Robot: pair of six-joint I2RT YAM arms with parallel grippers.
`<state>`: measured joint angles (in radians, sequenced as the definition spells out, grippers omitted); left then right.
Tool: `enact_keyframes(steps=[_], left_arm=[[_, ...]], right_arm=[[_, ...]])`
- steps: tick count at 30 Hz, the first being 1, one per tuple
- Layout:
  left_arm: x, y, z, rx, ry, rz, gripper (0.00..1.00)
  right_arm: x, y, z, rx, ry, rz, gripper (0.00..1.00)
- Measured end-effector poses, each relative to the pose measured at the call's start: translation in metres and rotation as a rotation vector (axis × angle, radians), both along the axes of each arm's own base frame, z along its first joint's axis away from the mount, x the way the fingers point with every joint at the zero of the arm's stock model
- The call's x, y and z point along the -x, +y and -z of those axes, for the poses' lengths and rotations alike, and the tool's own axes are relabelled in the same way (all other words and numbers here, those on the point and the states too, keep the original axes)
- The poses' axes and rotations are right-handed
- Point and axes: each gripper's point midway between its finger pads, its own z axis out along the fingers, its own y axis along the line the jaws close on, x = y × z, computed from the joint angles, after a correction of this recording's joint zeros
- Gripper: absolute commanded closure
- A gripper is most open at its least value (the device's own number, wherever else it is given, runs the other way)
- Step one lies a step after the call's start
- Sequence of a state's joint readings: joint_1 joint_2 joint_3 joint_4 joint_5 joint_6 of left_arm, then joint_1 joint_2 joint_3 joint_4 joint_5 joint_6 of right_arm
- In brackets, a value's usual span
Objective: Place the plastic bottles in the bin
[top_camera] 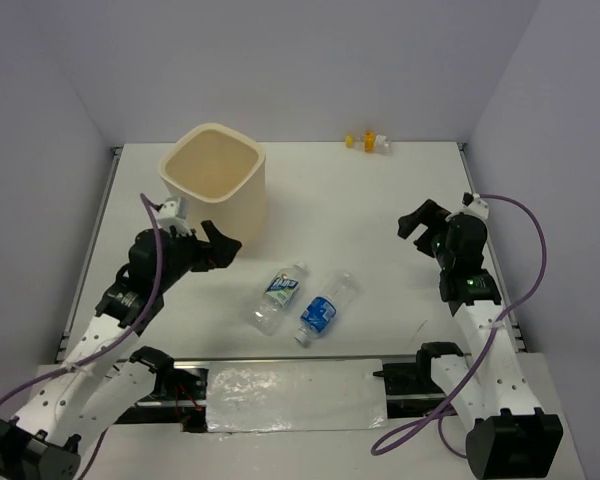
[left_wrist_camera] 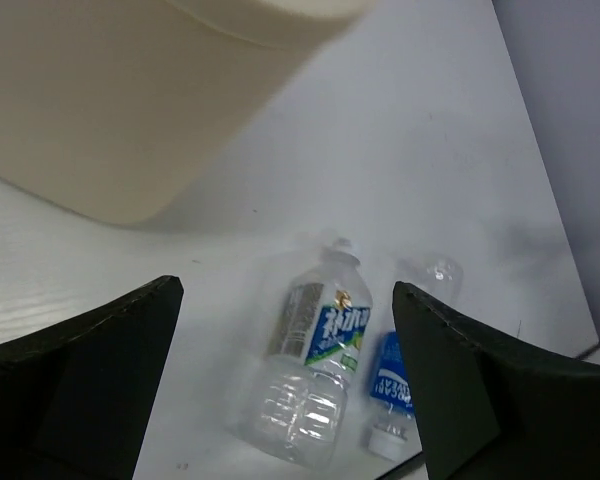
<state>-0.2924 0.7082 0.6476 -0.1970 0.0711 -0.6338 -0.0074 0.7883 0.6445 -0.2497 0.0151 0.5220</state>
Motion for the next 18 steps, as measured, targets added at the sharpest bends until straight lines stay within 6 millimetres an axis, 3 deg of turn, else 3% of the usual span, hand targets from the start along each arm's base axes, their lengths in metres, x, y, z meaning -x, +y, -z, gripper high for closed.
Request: enact_keyframes(steps=[6, 10, 13, 18], left_arm=[[0.024, -0.075, 0.002, -0.097, -0.035, 0.273, 0.01], [0.037, -0.117, 0.017, -0.201, -0.025, 0.408, 0.01], [0.040, -0.133, 0.037, -0.288, -0.003, 0.456, 0.01], [0.034, -0.134, 0.072, -0.391, 0.064, 0.446, 0.01]], right_arm=[[0.005, 0.012, -0.011, 0.001, -0.072, -0.081, 0.00], [0.006, 0.017, -0.003, 0.002, -0.071, -0.114, 0.00], [0.005, 0.021, 0.001, 0.004, -0.056, -0.140, 0.00], [0.006, 0.028, 0.002, 0.007, -0.057, -0.192, 0.00]])
